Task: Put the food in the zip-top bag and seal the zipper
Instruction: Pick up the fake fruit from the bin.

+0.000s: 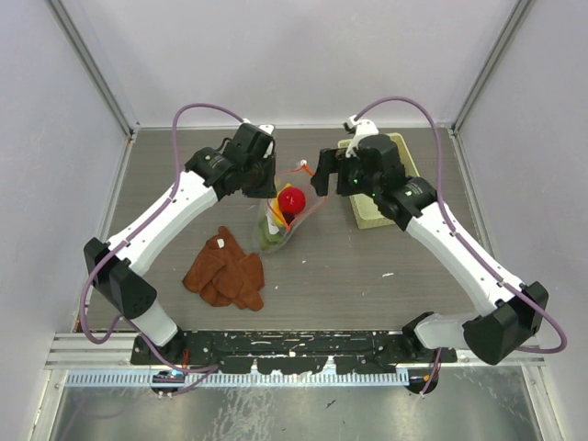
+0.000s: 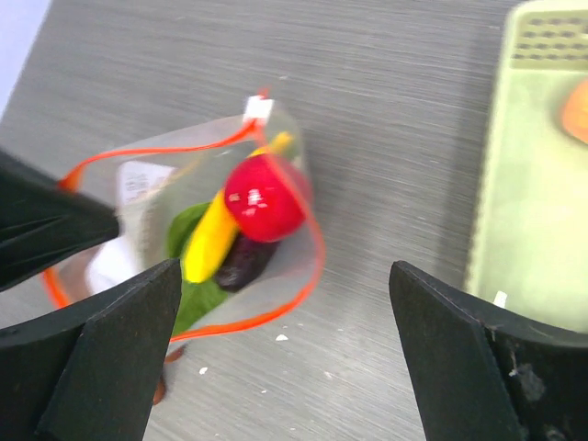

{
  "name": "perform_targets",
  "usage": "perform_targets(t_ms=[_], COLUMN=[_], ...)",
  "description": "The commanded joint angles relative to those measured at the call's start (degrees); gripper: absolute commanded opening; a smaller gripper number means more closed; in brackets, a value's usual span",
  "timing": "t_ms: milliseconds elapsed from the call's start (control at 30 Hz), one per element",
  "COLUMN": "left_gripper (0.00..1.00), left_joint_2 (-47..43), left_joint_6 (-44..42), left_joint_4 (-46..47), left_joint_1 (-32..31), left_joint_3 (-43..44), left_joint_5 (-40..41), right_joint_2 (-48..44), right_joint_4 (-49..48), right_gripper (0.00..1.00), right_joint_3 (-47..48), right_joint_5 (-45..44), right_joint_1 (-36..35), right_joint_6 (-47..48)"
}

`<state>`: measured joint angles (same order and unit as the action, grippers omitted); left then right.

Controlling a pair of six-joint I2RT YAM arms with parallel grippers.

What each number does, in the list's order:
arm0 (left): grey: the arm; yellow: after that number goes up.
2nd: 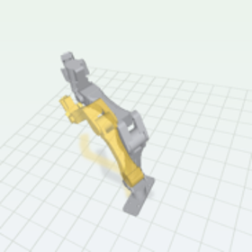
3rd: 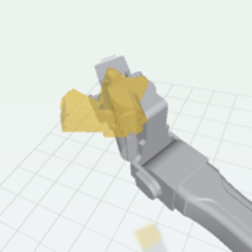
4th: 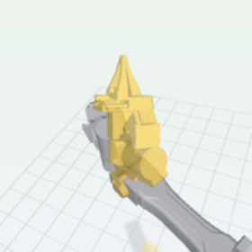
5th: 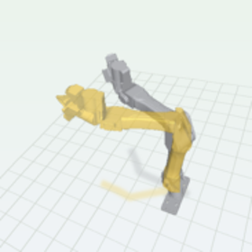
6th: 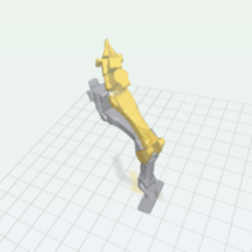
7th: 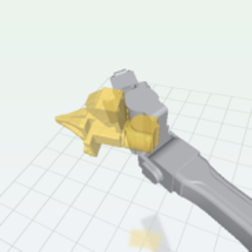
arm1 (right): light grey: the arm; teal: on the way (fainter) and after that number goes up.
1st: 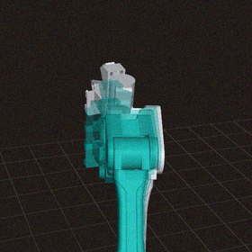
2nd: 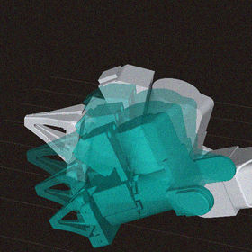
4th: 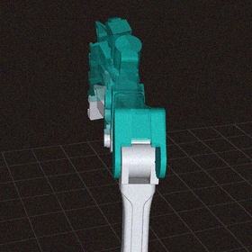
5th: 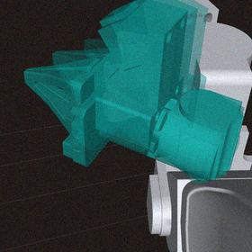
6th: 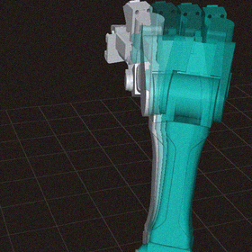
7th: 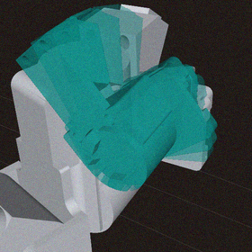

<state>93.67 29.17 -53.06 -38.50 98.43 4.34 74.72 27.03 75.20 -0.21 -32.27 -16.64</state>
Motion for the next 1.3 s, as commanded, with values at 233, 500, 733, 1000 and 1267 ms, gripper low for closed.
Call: perform_targets(t_ms=[233,500,733,1000,1267], left_gripper=[0.00,0.00,0.00,0.00,0.00], left_joint_2=[-3.61,-3.54,-3.69,-3.81,-3.24], left_joint_6=[0.06,-0.06,-0.29,-0.38,0.02], left_joint_4=[1.29,1.02,1.18,0.61,0.49], left_joint_1=[0.35,0.36,0.40,0.36,0.41], left_joint_3=[-0.10,-0.09,-0.17,-0.55,-0.96], left_joint_5=[1.48,1.46,1.36,1.55,1.24], right_joint_2=[-0.25,8.37,17.91,26.02,30.33], right_joint_4=[6.39,6.02,3.83,1.45,-1.64], right_gripper=[0.98,0.99,0.98,0.97,0.97], right_joint_3=[-3.42,-3.14,-2.36,-1.94,-2.57], right_joint_5=[-5.21,-6.86,-13.60,-17.74,-17.61], right_joint_1=[17.08,25.02,27.43,29.46,31.46], right_joint_6=[-1.17,-4.91,-7.27,-9.99,-10.71])
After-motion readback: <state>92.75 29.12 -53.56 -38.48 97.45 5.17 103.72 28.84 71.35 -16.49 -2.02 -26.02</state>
